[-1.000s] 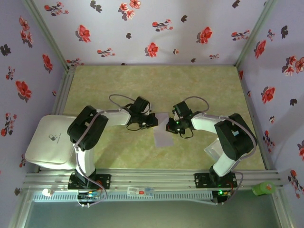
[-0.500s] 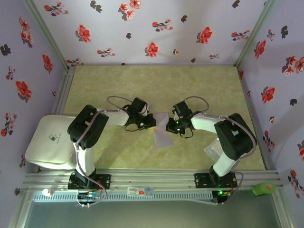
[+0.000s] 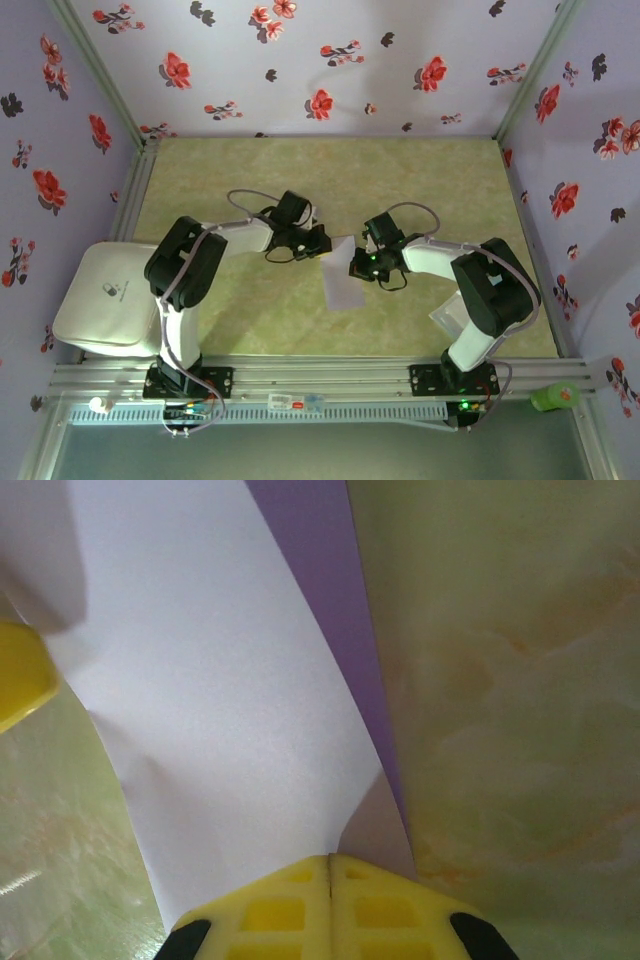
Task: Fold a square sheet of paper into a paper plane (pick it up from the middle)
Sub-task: First fold the square sheet of paper in half at the center of the table.
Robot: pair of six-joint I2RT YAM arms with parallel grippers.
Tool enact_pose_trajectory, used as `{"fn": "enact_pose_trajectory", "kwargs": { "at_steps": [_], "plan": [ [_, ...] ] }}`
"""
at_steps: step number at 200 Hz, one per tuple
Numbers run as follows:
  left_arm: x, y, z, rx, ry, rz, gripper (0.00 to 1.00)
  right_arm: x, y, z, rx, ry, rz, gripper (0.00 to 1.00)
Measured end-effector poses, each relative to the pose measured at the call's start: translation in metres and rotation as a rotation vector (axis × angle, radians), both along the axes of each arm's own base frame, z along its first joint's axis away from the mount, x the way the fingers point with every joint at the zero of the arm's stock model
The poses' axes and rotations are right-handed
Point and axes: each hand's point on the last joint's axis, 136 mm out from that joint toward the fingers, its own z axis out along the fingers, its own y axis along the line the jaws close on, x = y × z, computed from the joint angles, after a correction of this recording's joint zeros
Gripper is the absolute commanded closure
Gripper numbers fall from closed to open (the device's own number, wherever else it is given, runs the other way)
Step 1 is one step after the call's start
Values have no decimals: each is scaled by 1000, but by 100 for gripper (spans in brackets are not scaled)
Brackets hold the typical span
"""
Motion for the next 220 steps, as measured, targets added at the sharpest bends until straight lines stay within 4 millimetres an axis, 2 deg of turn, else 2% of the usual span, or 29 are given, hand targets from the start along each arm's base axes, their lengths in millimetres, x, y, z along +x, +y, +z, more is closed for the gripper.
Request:
{"fn": "enact_pose_trajectory", "kwargs": {
  "at_steps": [30,116,189,220],
  "plan": [
    [1,6,-22,20,44,10,98,0,0,0,0,0,0,100],
    [4,9,-20,16,68,28,96,0,0,0,-1,0,0,100],
    [19,5,-4,11,49,39,96,0,0,0,-6,-2,9,100],
    [20,6,-15,34,61,45,96,0,0,0,-6,-1,9,100]
  ]
}}
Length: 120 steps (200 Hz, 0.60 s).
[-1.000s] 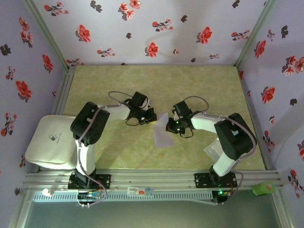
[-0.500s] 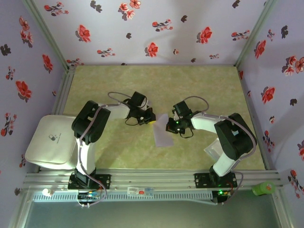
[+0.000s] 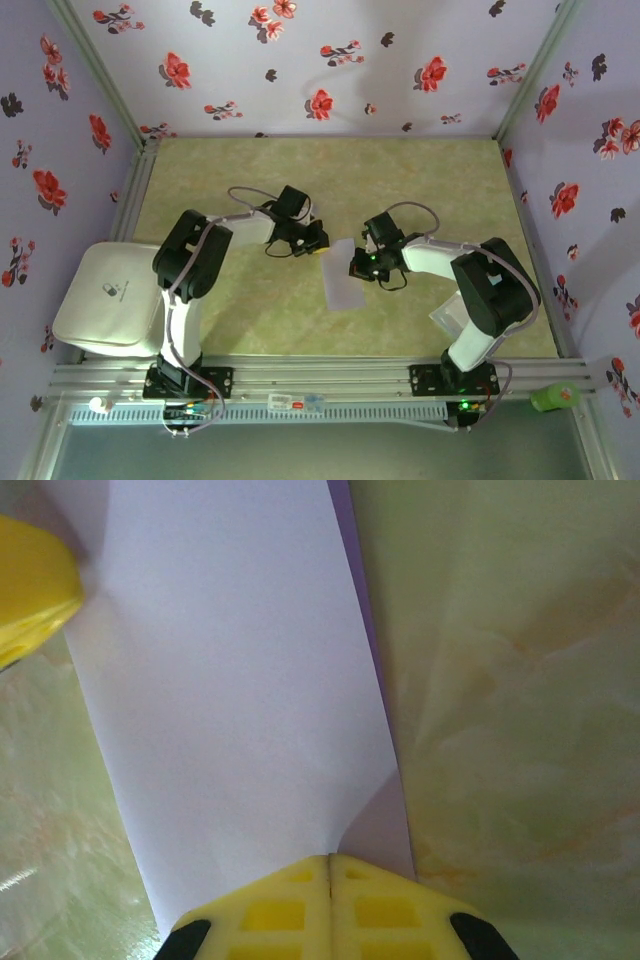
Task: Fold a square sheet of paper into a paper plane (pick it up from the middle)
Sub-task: First fold the square sheet of paper in half at the center of the table.
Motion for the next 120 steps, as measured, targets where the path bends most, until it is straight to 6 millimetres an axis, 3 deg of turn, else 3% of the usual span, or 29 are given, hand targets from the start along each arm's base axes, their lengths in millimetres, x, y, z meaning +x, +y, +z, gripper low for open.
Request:
{"fn": "enact_pose_trajectory", "kwargs": {
  "at_steps": [13,120],
  "plan": [
    [0,2,-7,11,10,3,96,0,0,0,-1,0,-1,100],
    [17,13,-6,45,-10,36,96,0,-1,0,1,-5,-1,100]
  ]
}}
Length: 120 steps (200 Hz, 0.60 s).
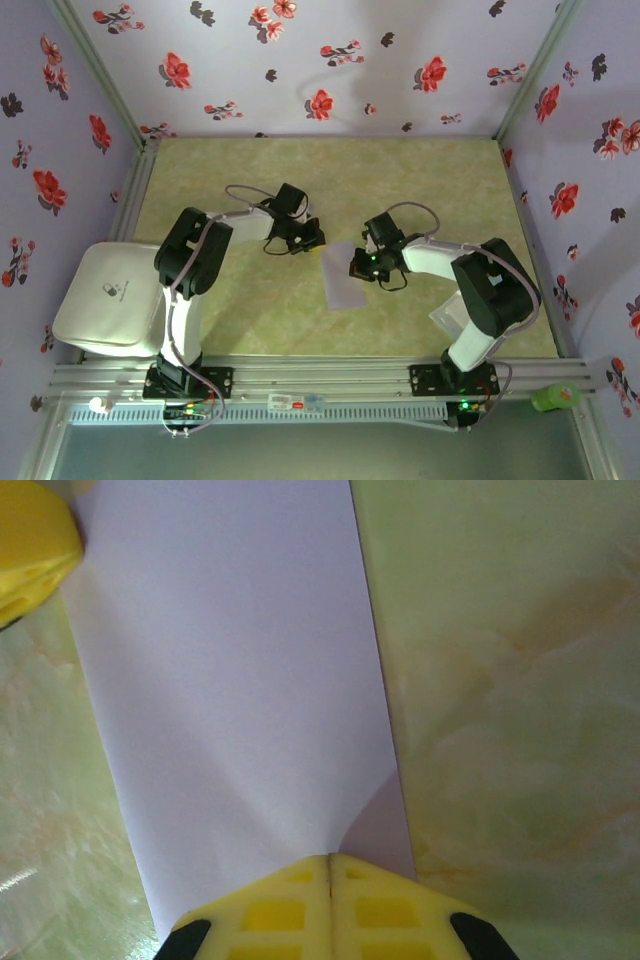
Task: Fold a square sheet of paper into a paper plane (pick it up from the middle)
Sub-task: First fold the square sheet of paper in half at the center of the table.
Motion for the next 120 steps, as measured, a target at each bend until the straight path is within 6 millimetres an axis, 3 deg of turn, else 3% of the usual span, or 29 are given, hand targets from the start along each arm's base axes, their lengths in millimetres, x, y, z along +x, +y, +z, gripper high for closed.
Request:
{"fn": "enact_pose_trajectory", "kwargs": {
  "at_steps": [120],
  "plan": [
    [24,16,3,73,-20,120,95,0,0,0,2,-6,0,100]
  ]
}}
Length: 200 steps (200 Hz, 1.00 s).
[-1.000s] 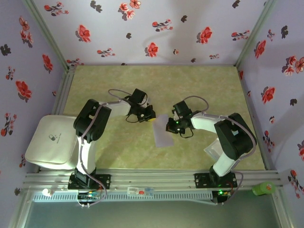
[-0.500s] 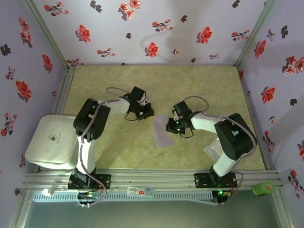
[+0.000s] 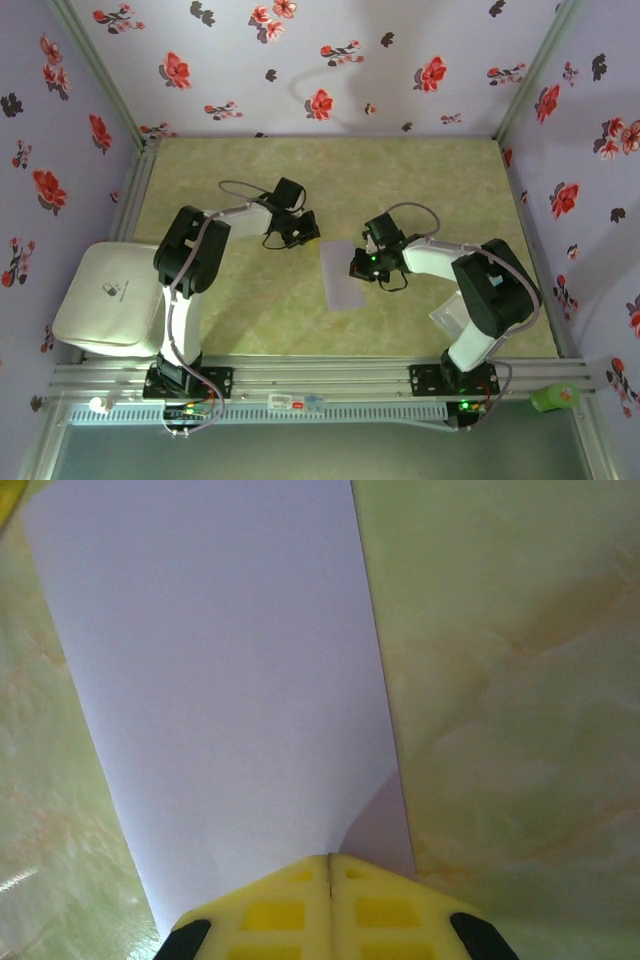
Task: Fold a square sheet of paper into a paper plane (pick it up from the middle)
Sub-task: First fold the square sheet of paper in half at the center of the table.
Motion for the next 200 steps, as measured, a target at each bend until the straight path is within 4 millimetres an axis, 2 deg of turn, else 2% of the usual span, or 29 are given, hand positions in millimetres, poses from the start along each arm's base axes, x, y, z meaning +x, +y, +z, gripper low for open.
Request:
{"fn": "enact_pose_trajectory", "kwargs": {
  "at_steps": [23,49,68,83,107,126,162,200],
  "plan": [
    [3,2,8,4,-20,10,94,0,-1,0,-5,-3,-3,100],
    [-3,-5,40,-31,-76,-8,94,0,-2,0,-8,-6,-5,100],
    [-21,-19,64,-66,-119,-49,94,0,-2,0,-8,-6,-5,100],
    [-41,-35,72,-95,-129,-91,94,0,-3,0,-11,-8,-7,100],
    [-80,-55,61,-122,-83,-161,94,-1,-4,0,-16,-12,-10,100],
    [-105,-61,47,-127,-28,-192,94,-1,-5,0,-17,-12,-10,100],
    [-132,-64,29,-139,34,-198,93,-1,-5,0,-16,-12,-11,100],
    [-161,-54,1,-114,102,-192,93,-1,-5,0,-18,-16,-12,100]
  ]
}}
